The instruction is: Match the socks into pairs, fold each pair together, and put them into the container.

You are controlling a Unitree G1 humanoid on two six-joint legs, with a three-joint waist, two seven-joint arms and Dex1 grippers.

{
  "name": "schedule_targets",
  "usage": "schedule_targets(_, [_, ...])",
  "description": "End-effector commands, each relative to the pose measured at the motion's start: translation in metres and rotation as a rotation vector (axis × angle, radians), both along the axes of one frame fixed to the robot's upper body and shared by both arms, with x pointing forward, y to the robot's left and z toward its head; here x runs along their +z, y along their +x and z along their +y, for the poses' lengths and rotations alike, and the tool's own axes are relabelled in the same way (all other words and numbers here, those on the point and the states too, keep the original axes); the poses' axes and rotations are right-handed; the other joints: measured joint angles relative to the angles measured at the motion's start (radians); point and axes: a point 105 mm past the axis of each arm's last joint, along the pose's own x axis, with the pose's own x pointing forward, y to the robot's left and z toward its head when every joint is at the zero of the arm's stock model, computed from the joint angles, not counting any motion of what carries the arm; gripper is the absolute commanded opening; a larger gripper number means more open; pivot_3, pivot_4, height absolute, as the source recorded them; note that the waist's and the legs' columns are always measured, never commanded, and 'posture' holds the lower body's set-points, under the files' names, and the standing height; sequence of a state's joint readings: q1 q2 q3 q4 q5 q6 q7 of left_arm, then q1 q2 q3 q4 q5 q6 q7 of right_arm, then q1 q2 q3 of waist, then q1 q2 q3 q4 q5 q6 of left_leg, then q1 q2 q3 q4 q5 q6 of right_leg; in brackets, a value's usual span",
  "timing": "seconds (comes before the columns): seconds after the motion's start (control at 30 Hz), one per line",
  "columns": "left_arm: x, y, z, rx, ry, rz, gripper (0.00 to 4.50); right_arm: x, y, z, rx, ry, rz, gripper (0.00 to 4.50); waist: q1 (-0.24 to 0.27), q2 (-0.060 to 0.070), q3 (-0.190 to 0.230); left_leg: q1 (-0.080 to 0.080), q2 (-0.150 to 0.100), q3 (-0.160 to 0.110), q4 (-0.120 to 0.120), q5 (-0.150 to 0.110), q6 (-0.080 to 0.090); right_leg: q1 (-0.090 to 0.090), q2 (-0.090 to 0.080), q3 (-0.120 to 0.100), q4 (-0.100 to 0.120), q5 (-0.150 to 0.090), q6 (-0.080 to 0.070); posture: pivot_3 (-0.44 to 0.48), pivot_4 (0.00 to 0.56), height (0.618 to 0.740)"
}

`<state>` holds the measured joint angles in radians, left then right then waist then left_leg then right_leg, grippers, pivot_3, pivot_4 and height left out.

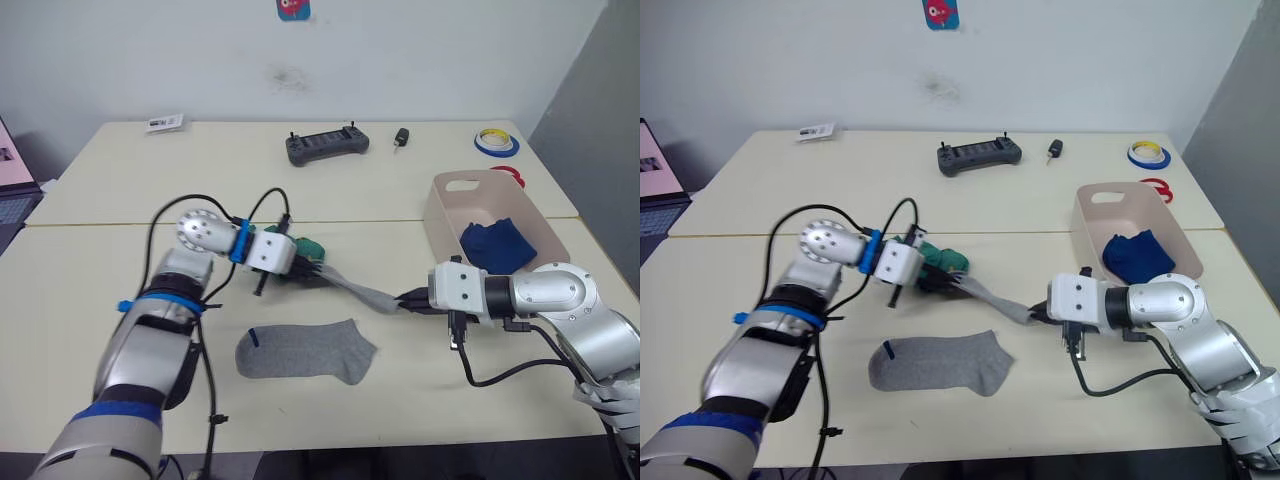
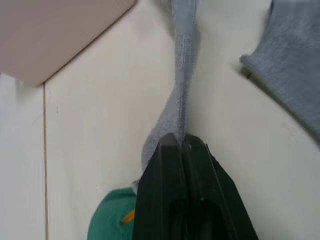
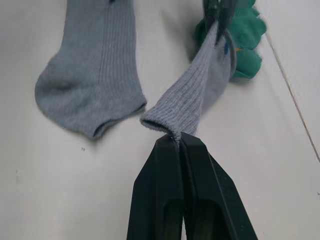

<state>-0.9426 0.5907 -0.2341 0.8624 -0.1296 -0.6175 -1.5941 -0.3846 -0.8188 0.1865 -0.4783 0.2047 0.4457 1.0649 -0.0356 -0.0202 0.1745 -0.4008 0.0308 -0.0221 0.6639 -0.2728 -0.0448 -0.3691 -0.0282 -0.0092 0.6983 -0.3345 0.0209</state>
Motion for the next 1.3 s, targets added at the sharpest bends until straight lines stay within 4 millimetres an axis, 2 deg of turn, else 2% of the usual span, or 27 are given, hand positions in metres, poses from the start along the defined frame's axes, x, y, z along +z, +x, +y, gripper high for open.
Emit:
schedule_targets(0.03, [0.032, -0.02, 0.019, 0.058, -0.042, 0.147, 0.01, 0.023, -0.013, 0.012, 0.013, 0.133, 0.03, 0.0, -0.007, 0.0, 0.0, 0.0, 0.001, 0.0, 0.0, 0.0, 0.0, 0.0, 0.0, 0.0, 0.0, 0.0, 0.0, 0.0, 0.15, 0.74])
schedule_targets(0.2, [0.042, -0.065, 0.037, 0.126, -0.029, 0.424, 0.01, 0.028, -0.035, 0.029, 0.041, 0.255, 0.166, 0.0, 0.001, 0.0, 0.0, 0.0, 0.005, -0.002, 0.0, 0.0, 0.0, 0.001, 0.0, 0.002, 0.0, 0.0, 0.0, 0.0, 0.15, 0.74])
schedule_targets(0.33, [0.038, -0.097, 0.048, 0.168, 0.023, 0.607, 0.01, 0.023, -0.054, 0.04, 0.069, 0.301, 0.3, 0.0, 0.007, 0.0, 0.0, 0.0, 0.004, -0.002, 0.0, -0.001, 0.002, 0.001, 0.0, 0.002, 0.0, 0.0, 0.0, 0.0, 0.15, 0.74])
schedule_targets(0.5, [0.03, -0.132, 0.058, 0.22, 0.091, 0.828, 0.01, 0.006, -0.08, 0.045, 0.082, 0.283, 0.483, 0.0, 0.009, 0.0, 0.0, 0.0, 0.003, -0.002, -0.001, -0.003, 0.004, 0.002, 0.0, 0.002, -0.001, 0.0, 0.0, 0.0, 0.15, 0.74])
schedule_targets(0.63, [0.008, -0.145, 0.064, 0.246, 0.152, 0.91, 0.01, -0.011, -0.081, 0.044, 0.007, 0.251, 0.567, 0.0, 0.009, 0.0, 0.0, 0.001, 0.003, -0.002, -0.001, -0.003, 0.005, 0.002, 0.0, 0.002, -0.001, 0.0, 0.0, 0.0, 0.15, 0.74])
schedule_targets(0.7, [-0.002, -0.145, 0.065, 0.258, 0.164, 0.927, 0.01, -0.018, -0.077, 0.043, -0.038, 0.251, 0.609, 0.0, 0.009, 0.0, 0.0, 0.001, 0.002, -0.001, -0.001, -0.003, 0.005, 0.001, 0.001, 0.002, 0.0, 0.0, 0.0, 0.0, 0.15, 0.74])
schedule_targets(0.83, [-0.022, -0.131, 0.063, 0.297, 0.148, 0.932, 0.01, -0.03, -0.063, 0.042, -0.134, 0.252, 0.645, 0.0, 0.01, 0.0, 0.0, 0.001, 0.0, -0.001, -0.001, -0.003, 0.005, 0.001, 0.001, 0.002, 0.0, 0.0, 0.0, 0.0, 0.15, 0.74])
schedule_targets(0.97, [-0.033, -0.12, 0.058, 0.308, 0.135, 0.934, 0.01, -0.034, -0.049, 0.043, -0.201, 0.26, 0.662, 0.0, 0.008, -0.001, 0.0, 0.0, -0.001, 0.0, -0.001, -0.003, 0.005, 0.0, 0.004, 0.002, -0.001, 0.0, 0.0, 0.0, 0.15, 0.74])
schedule_targets(1.1, [-0.036, -0.107, 0.057, 0.336, 0.125, 0.932, 0.01, -0.035, -0.036, 0.043, -0.252, 0.264, 0.661, 0.0, 0.008, -0.001, 0.0, 0.0, 0.0, -0.001, -0.001, -0.003, 0.005, -0.001, 0.005, 0.002, 0.0, 0.0, 0.0, 0.0, 0.15, 0.74])
schedule_targets(1.3, [-0.03, -0.09, 0.057, 0.369, 0.115, 0.901, 0.01, -0.034, -0.025, 0.039, -0.302, 0.28, 0.671, 0.0, 0.008, -0.001, 0.0, 0.0, 0.0, -0.001, -0.001, -0.003, 0.005, -0.001, 0.005, 0.002, 0.0, 0.0, 0.0, 0.0, 0.15, 0.74])
